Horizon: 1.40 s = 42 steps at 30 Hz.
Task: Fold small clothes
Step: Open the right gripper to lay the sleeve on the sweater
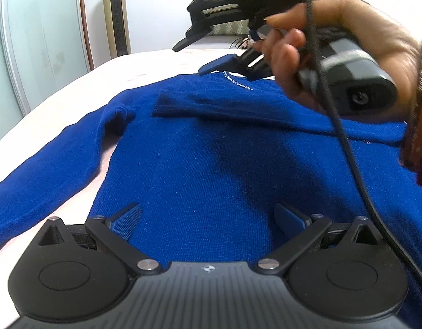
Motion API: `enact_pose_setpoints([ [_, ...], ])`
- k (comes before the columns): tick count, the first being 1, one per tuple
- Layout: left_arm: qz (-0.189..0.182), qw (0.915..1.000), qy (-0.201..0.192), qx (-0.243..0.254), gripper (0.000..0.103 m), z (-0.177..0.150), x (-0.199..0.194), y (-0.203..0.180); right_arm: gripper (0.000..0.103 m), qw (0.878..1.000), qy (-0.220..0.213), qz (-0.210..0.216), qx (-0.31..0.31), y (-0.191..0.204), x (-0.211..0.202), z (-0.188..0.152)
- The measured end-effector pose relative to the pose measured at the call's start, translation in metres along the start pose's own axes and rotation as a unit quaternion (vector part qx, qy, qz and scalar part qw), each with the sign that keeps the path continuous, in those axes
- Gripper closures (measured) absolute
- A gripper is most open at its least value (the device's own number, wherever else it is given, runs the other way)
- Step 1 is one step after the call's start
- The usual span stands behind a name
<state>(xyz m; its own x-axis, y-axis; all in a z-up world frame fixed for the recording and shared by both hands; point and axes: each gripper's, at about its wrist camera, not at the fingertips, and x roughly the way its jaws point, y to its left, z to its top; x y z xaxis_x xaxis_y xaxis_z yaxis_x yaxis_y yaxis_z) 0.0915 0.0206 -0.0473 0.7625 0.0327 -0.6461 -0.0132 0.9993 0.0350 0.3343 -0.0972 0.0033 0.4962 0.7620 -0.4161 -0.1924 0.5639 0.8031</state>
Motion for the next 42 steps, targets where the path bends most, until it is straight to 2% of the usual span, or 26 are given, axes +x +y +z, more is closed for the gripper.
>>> enact_pose_setpoints([
  [4,0.000,1.0000,0.000,0.000,0.000,0.000,0.001,0.000,0.054,1.000,0.008,0.008,-0.025,0.004,-0.009,-0.007],
  [6,0.000,1.0000,0.000,0.000,0.000,0.000,0.001,0.000,0.038,0.999,0.021,0.000,-0.031,0.004,-0.008,-0.012],
  [8,0.000,1.0000,0.000,-0.001,0.000,0.001,0.002,-0.001,0.033,0.998,0.042,-0.035,-0.031,0.001,0.000,-0.017],
  [10,-0.001,1.0000,0.000,-0.001,0.000,0.001,0.001,-0.001,0.034,0.995,0.057,-0.073,-0.039,-0.003,0.005,-0.021],
  [11,-0.001,1.0000,0.000,-0.001,0.000,0.001,0.002,0.000,0.034,0.994,0.056,-0.083,-0.040,-0.004,0.004,-0.023],
  [14,-0.002,1.0000,0.000,-0.002,0.000,0.001,0.003,0.000,0.033,0.995,0.033,-0.071,-0.061,0.008,-0.019,-0.031],
  [16,-0.001,1.0000,0.000,-0.002,0.000,0.001,0.004,-0.001,0.023,0.993,0.013,-0.076,-0.093,0.018,-0.039,-0.040],
  [17,-0.001,1.0000,0.000,-0.002,0.000,0.002,0.005,-0.001,0.017,0.990,0.003,-0.088,-0.109,0.021,-0.049,-0.046],
  [18,-0.002,1.0000,0.000,-0.002,0.000,0.002,0.005,-0.001,0.015,0.987,-0.006,-0.103,-0.127,0.024,-0.060,-0.053],
  [23,-0.002,1.0000,0.000,-0.003,0.000,0.002,0.005,0.002,0.011,0.963,-0.040,-0.188,-0.190,0.022,-0.106,-0.084],
  [28,-0.002,1.0000,0.000,-0.003,0.000,0.002,0.006,0.002,0.006,0.945,-0.044,-0.245,-0.212,0.002,-0.134,-0.117],
  [34,-0.002,1.0000,0.000,-0.003,0.000,0.002,0.006,0.002,0.006,0.939,-0.067,-0.276,-0.193,-0.028,-0.152,-0.142],
  [42,-0.004,1.0000,0.002,-0.001,0.000,0.001,0.003,0.003,0.000,0.919,-0.078,-0.303,-0.239,-0.028,-0.146,-0.161],
])
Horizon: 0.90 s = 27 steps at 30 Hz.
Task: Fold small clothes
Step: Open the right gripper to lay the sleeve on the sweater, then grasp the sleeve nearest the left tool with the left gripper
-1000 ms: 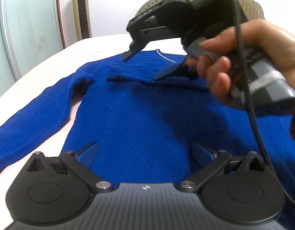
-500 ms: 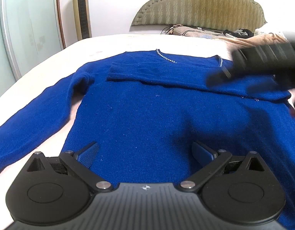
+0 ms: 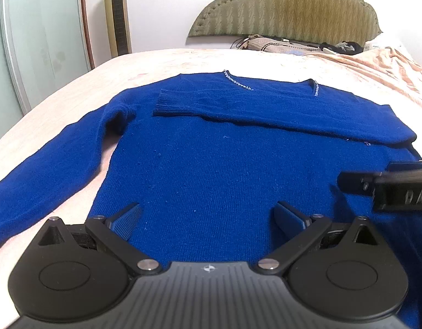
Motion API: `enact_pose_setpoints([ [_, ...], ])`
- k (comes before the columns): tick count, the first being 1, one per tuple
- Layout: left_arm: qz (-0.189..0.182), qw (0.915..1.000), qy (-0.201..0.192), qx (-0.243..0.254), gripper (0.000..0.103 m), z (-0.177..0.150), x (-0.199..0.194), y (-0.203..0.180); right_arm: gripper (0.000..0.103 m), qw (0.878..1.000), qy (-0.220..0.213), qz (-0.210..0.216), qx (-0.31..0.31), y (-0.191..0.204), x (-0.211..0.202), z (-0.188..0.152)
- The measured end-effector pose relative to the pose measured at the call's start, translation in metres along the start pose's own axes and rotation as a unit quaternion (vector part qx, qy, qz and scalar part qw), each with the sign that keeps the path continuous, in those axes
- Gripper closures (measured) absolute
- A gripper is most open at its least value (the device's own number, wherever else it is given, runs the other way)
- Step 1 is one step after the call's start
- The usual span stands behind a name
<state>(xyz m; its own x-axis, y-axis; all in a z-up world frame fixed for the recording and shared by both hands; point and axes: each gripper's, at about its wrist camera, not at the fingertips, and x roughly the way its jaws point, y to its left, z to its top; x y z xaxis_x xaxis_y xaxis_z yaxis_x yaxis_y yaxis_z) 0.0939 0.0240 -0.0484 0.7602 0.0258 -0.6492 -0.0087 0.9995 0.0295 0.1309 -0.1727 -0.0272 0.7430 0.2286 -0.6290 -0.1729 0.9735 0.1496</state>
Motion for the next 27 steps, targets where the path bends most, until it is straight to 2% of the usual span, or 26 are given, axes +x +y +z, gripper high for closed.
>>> enact_pose_setpoints([
  [4,0.012,0.9998,0.004,-0.012,0.000,0.003,-0.015,0.008,0.000,1.000,-0.007,-0.006,-0.022,0.006,0.001,-0.007],
  [7,0.033,0.9986,-0.017,-0.037,0.000,0.004,-0.037,0.025,0.000,1.000,-0.009,-0.001,-0.019,0.005,0.001,-0.007],
  [15,0.111,0.9862,-0.024,-0.120,0.000,-0.010,-0.064,0.111,0.000,1.000,-0.013,0.004,-0.015,0.004,0.000,-0.008],
  [18,0.144,0.9787,-0.012,-0.145,0.000,-0.018,-0.062,0.143,0.000,1.000,-0.014,0.005,-0.015,0.003,-0.001,-0.009],
  [20,0.144,0.9744,0.006,-0.173,0.000,-0.024,-0.058,0.169,0.000,1.000,-0.014,0.004,-0.015,0.003,-0.001,-0.009],
  [22,0.147,0.9665,0.022,-0.209,0.000,-0.030,-0.054,0.192,0.000,1.000,-0.013,0.004,-0.016,0.003,-0.001,-0.009],
  [24,0.160,0.9598,0.017,-0.230,0.000,-0.032,-0.057,0.211,0.000,1.000,-0.014,0.004,-0.016,0.004,-0.002,-0.009],
  [27,0.218,0.9446,0.009,-0.245,0.000,-0.035,-0.067,0.240,0.000,1.000,-0.014,0.006,-0.015,0.003,-0.002,-0.010],
])
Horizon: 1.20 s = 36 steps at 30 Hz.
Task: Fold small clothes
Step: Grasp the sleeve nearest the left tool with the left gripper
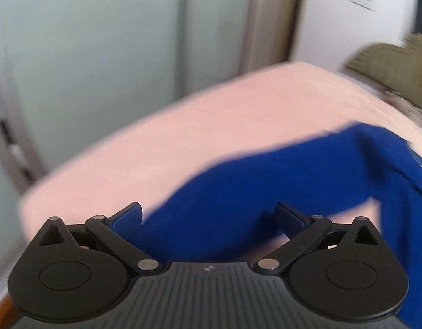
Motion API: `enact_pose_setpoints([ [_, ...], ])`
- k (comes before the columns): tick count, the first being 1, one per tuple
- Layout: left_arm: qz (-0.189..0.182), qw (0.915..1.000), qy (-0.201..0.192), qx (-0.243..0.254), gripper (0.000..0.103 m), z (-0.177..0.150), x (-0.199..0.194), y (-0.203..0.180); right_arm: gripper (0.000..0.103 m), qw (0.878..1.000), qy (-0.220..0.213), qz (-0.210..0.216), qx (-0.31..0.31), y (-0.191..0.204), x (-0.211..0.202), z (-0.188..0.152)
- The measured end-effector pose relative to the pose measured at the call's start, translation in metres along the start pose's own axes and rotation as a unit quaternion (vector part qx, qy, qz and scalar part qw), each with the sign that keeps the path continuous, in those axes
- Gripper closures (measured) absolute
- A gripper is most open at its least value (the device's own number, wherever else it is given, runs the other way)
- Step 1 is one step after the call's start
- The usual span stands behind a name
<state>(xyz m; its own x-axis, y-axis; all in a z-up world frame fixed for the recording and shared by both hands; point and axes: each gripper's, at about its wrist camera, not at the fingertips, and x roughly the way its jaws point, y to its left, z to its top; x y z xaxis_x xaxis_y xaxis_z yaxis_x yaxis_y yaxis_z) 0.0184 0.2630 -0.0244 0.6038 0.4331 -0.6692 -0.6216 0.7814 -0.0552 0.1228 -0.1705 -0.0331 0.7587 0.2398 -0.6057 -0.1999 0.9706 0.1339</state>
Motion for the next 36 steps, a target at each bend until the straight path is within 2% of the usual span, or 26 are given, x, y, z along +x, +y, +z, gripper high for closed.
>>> enact_pose_setpoints([
  [5,0.077,0.9950,-0.017,-0.061,0.000,0.023,0.000,0.051,0.000,1.000,0.001,-0.001,-0.004,0.001,0.000,0.000],
  [7,0.073,0.9926,-0.017,-0.095,0.000,0.027,-0.008,0.065,0.000,1.000,0.001,-0.002,-0.005,0.002,0.000,0.000],
  [8,0.050,0.9920,-0.013,-0.115,0.000,0.027,-0.015,0.071,0.000,1.000,0.002,-0.003,-0.005,0.003,0.001,0.000],
  [10,-0.030,0.9891,0.016,-0.143,0.000,0.023,-0.021,0.071,0.000,1.000,0.002,-0.003,-0.007,0.003,0.001,-0.001],
  [12,-0.106,0.9800,0.065,-0.155,0.000,0.015,-0.026,0.069,0.000,1.000,0.003,-0.003,-0.008,0.004,0.001,-0.001],
  [14,-0.154,0.9684,0.105,-0.166,0.000,0.003,-0.025,0.056,0.000,1.000,0.003,-0.003,-0.008,0.004,0.001,-0.001],
  [17,-0.188,0.9573,0.126,-0.180,0.000,-0.010,-0.018,0.041,0.000,1.000,0.002,-0.003,-0.007,0.004,0.001,-0.001],
  [19,-0.181,0.9551,0.114,-0.205,0.000,-0.014,-0.012,0.044,0.000,1.000,0.002,-0.003,-0.007,0.004,0.001,-0.001],
  [20,-0.182,0.9496,0.109,-0.231,0.000,-0.017,-0.014,0.046,0.000,1.000,0.002,-0.003,-0.007,0.004,0.001,-0.001],
  [22,-0.209,0.9296,0.109,-0.283,0.000,-0.021,-0.012,0.054,0.000,1.000,0.002,-0.001,-0.006,0.004,0.001,-0.001],
  [24,-0.232,0.9108,0.132,-0.315,0.000,-0.025,-0.006,0.055,0.000,1.000,0.002,0.000,-0.007,0.004,0.002,-0.001],
  [26,-0.248,0.8977,0.138,-0.337,0.000,-0.031,-0.001,0.048,0.000,1.000,0.003,-0.001,-0.008,0.004,0.002,-0.001],
  [27,-0.249,0.8945,0.135,-0.346,0.000,-0.032,0.001,0.046,0.000,1.000,0.003,-0.001,-0.008,0.004,0.002,-0.001],
  [30,-0.247,0.8930,0.126,-0.354,0.000,-0.026,0.008,0.048,0.000,1.000,0.003,0.000,-0.008,0.005,0.002,-0.001],
  [34,-0.198,0.8835,0.088,-0.416,0.000,-0.016,0.001,0.085,0.000,1.000,0.002,0.000,-0.007,0.005,0.002,-0.001],
  [36,-0.184,0.8860,0.057,-0.422,0.000,-0.011,-0.008,0.100,0.000,1.000,0.002,0.001,-0.007,0.005,0.002,-0.001],
])
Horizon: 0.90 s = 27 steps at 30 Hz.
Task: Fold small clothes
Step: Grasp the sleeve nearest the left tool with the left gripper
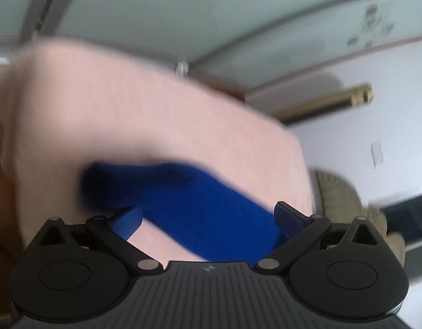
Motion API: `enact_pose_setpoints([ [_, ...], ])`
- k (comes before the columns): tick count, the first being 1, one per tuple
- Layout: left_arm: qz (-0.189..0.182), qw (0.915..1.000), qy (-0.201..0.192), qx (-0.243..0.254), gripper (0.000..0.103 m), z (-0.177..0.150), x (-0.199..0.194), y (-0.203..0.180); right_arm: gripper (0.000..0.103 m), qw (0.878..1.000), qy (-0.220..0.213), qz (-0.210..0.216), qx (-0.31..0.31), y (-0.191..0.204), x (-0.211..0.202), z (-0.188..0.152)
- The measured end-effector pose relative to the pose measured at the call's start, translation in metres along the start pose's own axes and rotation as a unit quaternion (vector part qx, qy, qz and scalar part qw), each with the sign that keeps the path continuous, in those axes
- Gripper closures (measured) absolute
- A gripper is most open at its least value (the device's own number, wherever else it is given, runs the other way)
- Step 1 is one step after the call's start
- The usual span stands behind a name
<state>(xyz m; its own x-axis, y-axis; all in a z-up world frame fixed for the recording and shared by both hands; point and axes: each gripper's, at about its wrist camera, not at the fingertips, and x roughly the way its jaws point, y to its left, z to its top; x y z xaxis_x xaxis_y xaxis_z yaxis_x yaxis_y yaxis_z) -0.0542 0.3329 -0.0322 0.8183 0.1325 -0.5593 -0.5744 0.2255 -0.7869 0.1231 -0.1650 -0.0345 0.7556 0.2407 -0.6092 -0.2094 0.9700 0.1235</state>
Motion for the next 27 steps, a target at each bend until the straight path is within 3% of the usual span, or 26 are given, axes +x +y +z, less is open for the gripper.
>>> enact_pose_setpoints([
  [4,0.031,0.9939,-0.095,0.048,0.000,0.003,-0.035,-0.007,0.000,1.000,0.001,-0.001,-0.002,0.001,0.000,0.000],
  [6,0.039,0.9916,-0.097,0.076,0.000,-0.005,-0.038,-0.013,0.000,1.000,0.001,-0.001,-0.002,0.001,0.000,0.000],
  [9,0.015,0.9960,-0.013,0.087,0.000,-0.022,-0.024,-0.016,0.000,1.000,0.001,-0.001,-0.002,0.001,0.000,0.000],
  [13,0.006,0.9952,0.086,0.047,0.001,-0.047,0.014,-0.002,0.000,1.000,0.001,-0.001,-0.002,0.000,-0.001,0.000],
  [19,-0.027,0.9993,-0.021,0.016,0.000,-0.045,0.023,0.009,0.000,1.000,0.000,-0.001,-0.002,-0.001,-0.001,-0.001],
  [22,-0.029,0.9987,-0.042,0.006,0.001,-0.038,0.025,0.009,0.000,1.000,0.000,0.000,-0.001,-0.001,-0.001,-0.001],
  [24,-0.012,0.9985,-0.049,0.022,0.019,-0.035,0.028,0.003,0.000,1.000,0.000,0.000,-0.002,-0.001,-0.001,-0.001],
  [25,0.003,0.9984,-0.047,0.031,0.049,-0.034,0.033,0.000,0.000,1.000,0.000,-0.001,-0.002,-0.001,-0.001,-0.001],
  [26,0.020,0.9984,-0.041,0.035,0.072,-0.032,0.040,0.000,0.000,1.000,0.000,0.000,-0.002,-0.001,-0.001,-0.001],
  [27,0.030,0.9985,-0.034,0.029,0.077,-0.027,0.045,0.001,0.000,1.000,0.000,0.000,-0.002,-0.001,-0.001,-0.001],
])
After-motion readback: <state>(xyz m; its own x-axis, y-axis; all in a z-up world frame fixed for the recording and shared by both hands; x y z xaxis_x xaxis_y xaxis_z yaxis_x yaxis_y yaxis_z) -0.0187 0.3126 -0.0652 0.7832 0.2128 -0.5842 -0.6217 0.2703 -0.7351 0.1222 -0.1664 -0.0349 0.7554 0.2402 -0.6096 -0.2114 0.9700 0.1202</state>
